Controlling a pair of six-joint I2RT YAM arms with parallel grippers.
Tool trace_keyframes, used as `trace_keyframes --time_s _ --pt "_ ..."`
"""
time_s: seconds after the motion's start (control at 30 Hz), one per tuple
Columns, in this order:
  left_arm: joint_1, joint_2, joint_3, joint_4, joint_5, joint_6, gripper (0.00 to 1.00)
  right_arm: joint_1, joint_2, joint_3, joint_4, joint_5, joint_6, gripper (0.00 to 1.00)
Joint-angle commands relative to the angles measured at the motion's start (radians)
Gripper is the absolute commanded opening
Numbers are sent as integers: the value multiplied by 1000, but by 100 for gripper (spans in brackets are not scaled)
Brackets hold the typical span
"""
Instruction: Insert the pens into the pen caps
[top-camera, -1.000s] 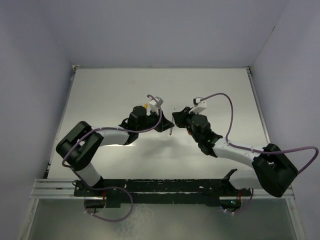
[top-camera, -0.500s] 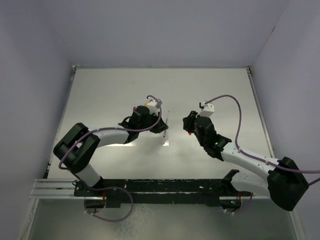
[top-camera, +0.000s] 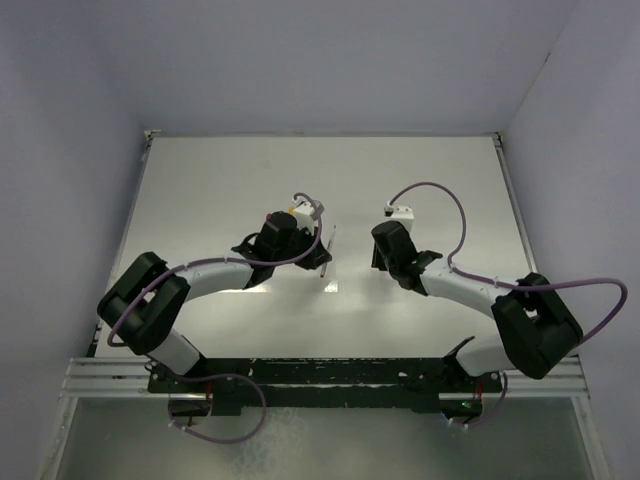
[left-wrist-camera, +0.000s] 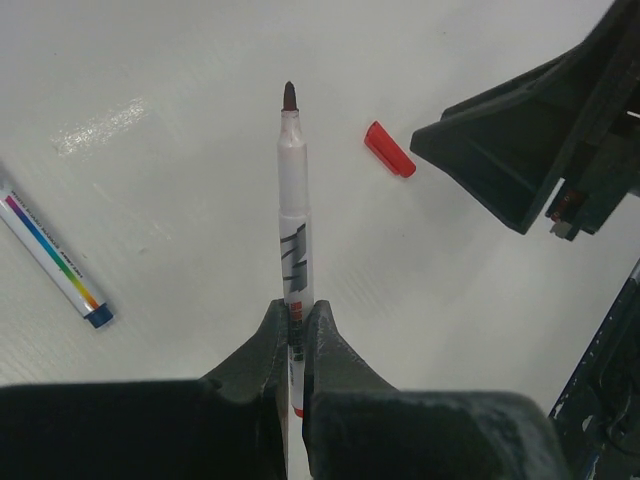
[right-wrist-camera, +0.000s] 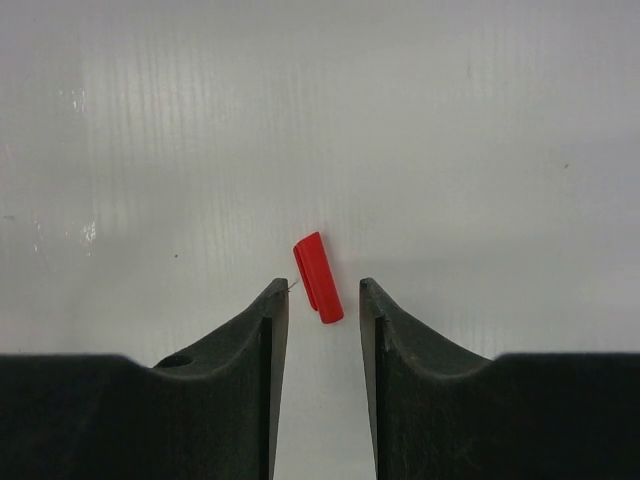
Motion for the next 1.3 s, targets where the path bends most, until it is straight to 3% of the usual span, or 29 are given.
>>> trace_keyframes --time_s 0.0,0.67,1.13,1.2,1.27 --pt "-3 -83 -21 15 8 54 0 -45 30 73 -17 -20 -45 36" --pt "-4 -141 -63 -12 -31 56 0 -77 168 128 5 -122 -113 38" --pt "-4 -143 -61 -15 -34 44 0 -79 191 117 -81 -186 -59 31" --pt "-4 -143 -63 -12 -36 41 0 -78 192 107 -82 -187 -55 26" --pt "-4 -140 -63 -11 -37 40 0 -79 197 102 -87 -195 -52 12"
